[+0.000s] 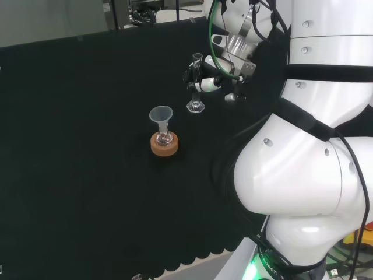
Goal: Put the graduated cylinder back on the table.
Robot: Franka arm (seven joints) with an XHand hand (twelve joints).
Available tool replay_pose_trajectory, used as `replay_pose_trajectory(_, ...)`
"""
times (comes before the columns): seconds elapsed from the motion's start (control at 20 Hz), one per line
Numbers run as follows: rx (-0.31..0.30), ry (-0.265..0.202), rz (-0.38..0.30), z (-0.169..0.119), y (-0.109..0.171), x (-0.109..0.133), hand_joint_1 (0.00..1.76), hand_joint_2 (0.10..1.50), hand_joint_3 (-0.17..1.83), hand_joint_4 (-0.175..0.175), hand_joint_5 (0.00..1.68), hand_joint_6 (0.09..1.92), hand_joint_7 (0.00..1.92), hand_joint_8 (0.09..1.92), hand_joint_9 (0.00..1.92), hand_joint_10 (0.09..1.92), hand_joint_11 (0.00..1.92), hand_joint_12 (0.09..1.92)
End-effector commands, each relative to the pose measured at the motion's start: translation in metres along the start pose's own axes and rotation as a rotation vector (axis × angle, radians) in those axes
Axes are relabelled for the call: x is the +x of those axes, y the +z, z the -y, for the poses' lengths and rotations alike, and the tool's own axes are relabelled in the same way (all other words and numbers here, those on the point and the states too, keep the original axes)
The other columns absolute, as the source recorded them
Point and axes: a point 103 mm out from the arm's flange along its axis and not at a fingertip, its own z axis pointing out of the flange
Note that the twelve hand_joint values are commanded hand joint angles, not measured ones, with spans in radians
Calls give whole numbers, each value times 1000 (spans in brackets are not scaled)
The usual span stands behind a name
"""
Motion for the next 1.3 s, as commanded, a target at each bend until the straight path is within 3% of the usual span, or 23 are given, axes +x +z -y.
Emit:
replay_pose_trajectory(0.05,29,16,3,0,-4,0,988,1083,-172,-18,745,612,721,550,1108,87,703,1160)
replay_pose_trajectory(0.3,32,35,5,0,-11,1,914,1022,-175,-30,570,577,607,561,1016,87,589,1226)
replay_pose_trajectory(0.6,19,34,17,0,-24,6,831,966,-175,-49,401,406,401,613,880,87,475,1281)
replay_pose_trajectory(0.8,9,52,36,5,-41,9,775,935,-175,-49,319,210,154,616,670,87,307,1353)
replay_pose_trajectory(1.05,-7,80,78,21,-69,15,741,919,-175,-50,297,93,56,627,579,87,209,1392)
replay_pose_trajectory(1.3,-56,135,136,51,-98,24,727,913,-175,-50,252,87,18,621,536,87,169,1397)
